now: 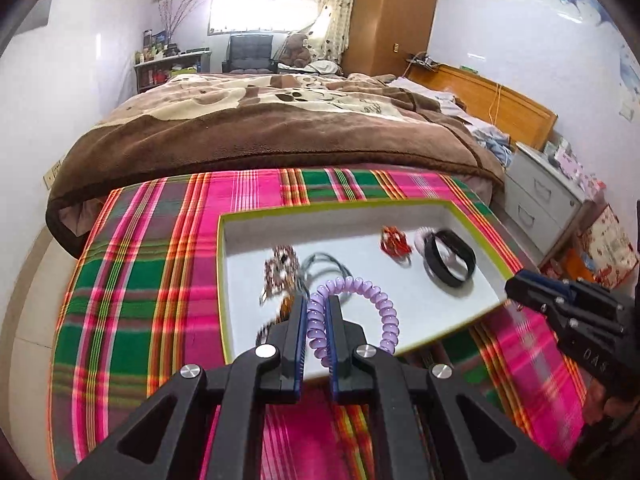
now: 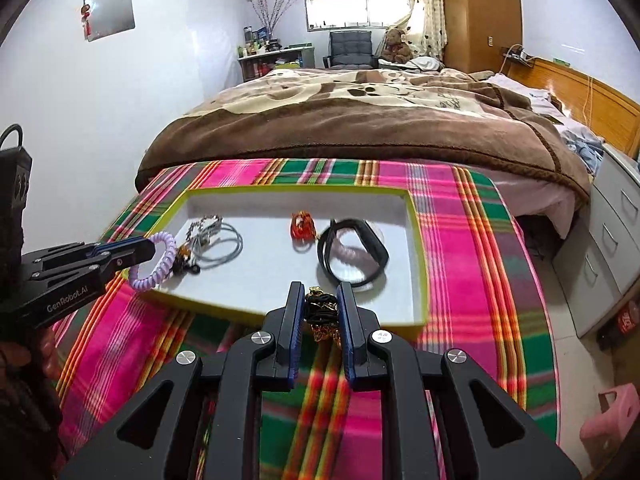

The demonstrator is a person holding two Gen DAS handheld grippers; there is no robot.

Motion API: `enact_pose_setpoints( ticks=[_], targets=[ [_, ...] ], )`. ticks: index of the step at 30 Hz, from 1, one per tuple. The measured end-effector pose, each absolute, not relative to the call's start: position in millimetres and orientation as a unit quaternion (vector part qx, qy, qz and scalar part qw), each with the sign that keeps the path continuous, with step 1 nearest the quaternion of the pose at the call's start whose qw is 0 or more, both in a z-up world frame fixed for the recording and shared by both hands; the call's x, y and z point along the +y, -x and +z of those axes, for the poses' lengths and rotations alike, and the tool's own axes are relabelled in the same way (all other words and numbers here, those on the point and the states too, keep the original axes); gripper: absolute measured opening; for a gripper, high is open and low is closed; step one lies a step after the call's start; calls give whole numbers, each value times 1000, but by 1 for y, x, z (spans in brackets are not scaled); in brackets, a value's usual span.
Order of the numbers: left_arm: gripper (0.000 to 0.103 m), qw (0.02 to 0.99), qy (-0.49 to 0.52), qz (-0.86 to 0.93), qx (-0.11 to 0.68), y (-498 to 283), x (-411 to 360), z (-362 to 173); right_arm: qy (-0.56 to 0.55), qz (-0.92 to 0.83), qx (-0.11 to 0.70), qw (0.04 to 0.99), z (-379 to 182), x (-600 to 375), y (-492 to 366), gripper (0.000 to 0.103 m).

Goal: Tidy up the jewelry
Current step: 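Carry the brooch and lavender coil into the box and open both tools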

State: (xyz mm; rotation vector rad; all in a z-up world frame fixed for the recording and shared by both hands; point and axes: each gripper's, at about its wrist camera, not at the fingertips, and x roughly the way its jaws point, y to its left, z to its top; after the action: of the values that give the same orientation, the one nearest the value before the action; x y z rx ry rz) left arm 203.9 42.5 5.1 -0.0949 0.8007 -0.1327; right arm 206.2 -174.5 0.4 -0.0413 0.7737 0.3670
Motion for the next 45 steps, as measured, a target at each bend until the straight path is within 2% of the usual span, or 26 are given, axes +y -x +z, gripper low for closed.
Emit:
enact_pose_setpoints(
  ticks=[13, 31, 35, 37, 41, 45],
  targets=[
    [9, 908, 40, -34, 416, -259, 53, -15, 24, 210, 407, 889, -27, -150, -253, 17],
    [10, 900, 49, -30, 433, -271, 59, -33, 86, 196, 413, 885, -48, -130, -259, 17],
    [11, 901, 47, -31, 431, -268, 57, -32, 85, 193, 409, 888, -47, -131, -259, 21],
    [16, 900, 52, -33, 431, -267, 58, -33, 84, 192, 406, 890, -45, -130, -259, 23],
    [20, 902, 55, -35, 427, -263, 57, -30, 78, 192, 404, 891, -42, -132, -257, 41],
    [23, 905, 64, -43, 418, -255, 57, -22, 74, 188, 397, 895, -38, -135, -254, 41]
  ],
)
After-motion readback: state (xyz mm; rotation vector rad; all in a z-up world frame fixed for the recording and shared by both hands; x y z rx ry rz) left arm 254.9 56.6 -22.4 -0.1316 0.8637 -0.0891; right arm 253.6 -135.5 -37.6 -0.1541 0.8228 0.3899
